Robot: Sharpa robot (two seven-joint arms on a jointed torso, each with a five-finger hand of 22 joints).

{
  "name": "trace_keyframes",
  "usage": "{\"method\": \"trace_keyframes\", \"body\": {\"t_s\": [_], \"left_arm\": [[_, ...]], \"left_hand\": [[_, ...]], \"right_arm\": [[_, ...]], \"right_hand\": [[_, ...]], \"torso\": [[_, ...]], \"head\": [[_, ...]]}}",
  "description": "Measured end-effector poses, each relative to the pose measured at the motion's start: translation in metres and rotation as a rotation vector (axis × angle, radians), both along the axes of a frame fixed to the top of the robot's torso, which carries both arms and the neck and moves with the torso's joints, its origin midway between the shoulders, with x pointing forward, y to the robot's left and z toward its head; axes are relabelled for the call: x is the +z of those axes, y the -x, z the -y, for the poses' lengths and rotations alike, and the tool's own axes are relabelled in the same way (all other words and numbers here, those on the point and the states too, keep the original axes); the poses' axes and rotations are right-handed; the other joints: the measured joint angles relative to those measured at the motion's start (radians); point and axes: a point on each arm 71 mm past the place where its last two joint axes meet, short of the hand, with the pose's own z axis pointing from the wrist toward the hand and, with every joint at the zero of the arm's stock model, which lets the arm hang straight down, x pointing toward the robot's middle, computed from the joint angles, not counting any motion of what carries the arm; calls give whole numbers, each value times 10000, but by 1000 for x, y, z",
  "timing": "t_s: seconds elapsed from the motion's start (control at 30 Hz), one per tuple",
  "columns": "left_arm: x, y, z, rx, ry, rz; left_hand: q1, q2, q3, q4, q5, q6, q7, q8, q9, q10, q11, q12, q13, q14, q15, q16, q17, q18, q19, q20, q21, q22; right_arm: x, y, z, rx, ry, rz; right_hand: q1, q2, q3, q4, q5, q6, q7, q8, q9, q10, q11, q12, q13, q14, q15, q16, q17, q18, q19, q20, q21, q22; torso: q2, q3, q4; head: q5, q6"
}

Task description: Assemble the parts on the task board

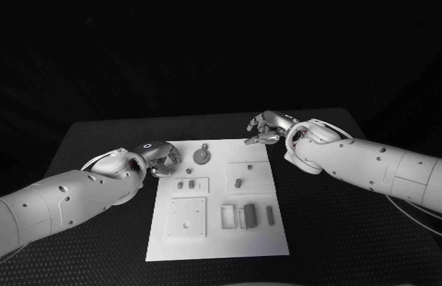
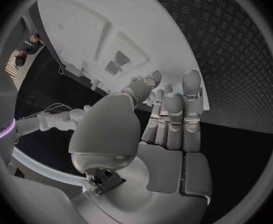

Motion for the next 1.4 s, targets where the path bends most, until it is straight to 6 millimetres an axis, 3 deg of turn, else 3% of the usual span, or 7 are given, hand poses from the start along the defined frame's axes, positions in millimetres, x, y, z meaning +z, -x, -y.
{"method": "trace_keyframes", "body": {"t_s": [0.33,0.7,0.87,1.0,1.03,1.13,1.4], "left_arm": [[6,-2,-30,1053,903,-215],[12,-3,-60,3748,5603,-2307],[11,-2,-60,4066,6788,-2978],[11,-1,-61,4207,7350,-3262],[11,-1,-61,4224,7469,-3318],[11,-1,-61,4238,7697,-3423],[11,-1,-62,4258,7992,-3511]], "left_hand": [[-17,100,35,35,0,242,224,180,111,442,-146,283,148,-127,-51,-5,-16,79,-87,116,-134,30],[-1219,377,165,18,127,536,180,351,220,765,-150,419,344,-2637,161,-3043,-1336,543,-2829,703,-2518,-1154],[-1259,337,171,25,127,277,278,351,220,330,370,83,182,-3385,695,-4551,-1836,-19,-3761,925,-3530,-1764],[-1258,338,171,24,127,277,278,351,220,244,352,83,151,-3447,730,-4841,-1878,-19,-3791,959,-3674,-1894],[-1258,338,171,25,127,277,277,351,220,243,351,83,151,-3427,750,-4841,-1879,-20,-3791,959,-3674,-1896],[-1258,338,171,25,126,277,278,351,230,243,350,83,141,-3412,765,-4893,-1878,-23,-3791,959,-3713,-1912],[-1258,337,169,23,126,278,278,351,229,235,341,86,130,-3412,765,-4995,-1872,-27,-3790,959,-3751,-1956]], "right_arm": [[-8,8,12,288,280,-285],[-29,23,13,1063,1171,-343],[-35,28,8,1365,1347,-260],[-37,31,4,1581,1323,-147],[-36,31,3,1633,1323,-115],[-37,33,1,1815,1408,-45],[-44,44,-10,2457,1976,94]], "right_hand": [[708,195,36,-347,0,269,-11,183,57,2,1,41,-10,16,-22,0,-10,1,0,0,0,0],[1013,223,-128,-398,0,485,-97,356,145,93,-88,80,-32,61,-137,41,-23,1,0,0,0,-1],[1013,223,-196,-411,0,595,-136,380,163,-124,-177,-243,-248,-78,-202,-216,-185,2,-168,49,-180,1],[1078,158,18,-396,0,548,-41,381,185,-1590,170,-3306,-2065,-871,201,-1834,-1074,2,-1099,311,-1087,-357],[1116,125,77,-400,53,502,5,388,199,-1797,179,-4192,-2590,-760,328,-1995,-1201,2,-1095,321,-1128,-395],[1386,119,145,-352,52,656,161,497,233,-1715,627,-6231,-4047,282,501,-2052,-1418,2,-465,304,-898,-378],[1872,240,55,-441,50,869,68,614,184,-1134,742,-8128,-5507,1332,634,-1823,-1444,-35,462,-93,-513,-285]], "torso": [[-2,-7,11],[0,0,-9],[0,0,5],[0,0,3],[0,0,2],[0,-5,0],[0,-14,0]], "head": [[-41,35],[-87,47],[-84,15],[-58,8],[-58,7],[-57,7],[-69,-12]]}}
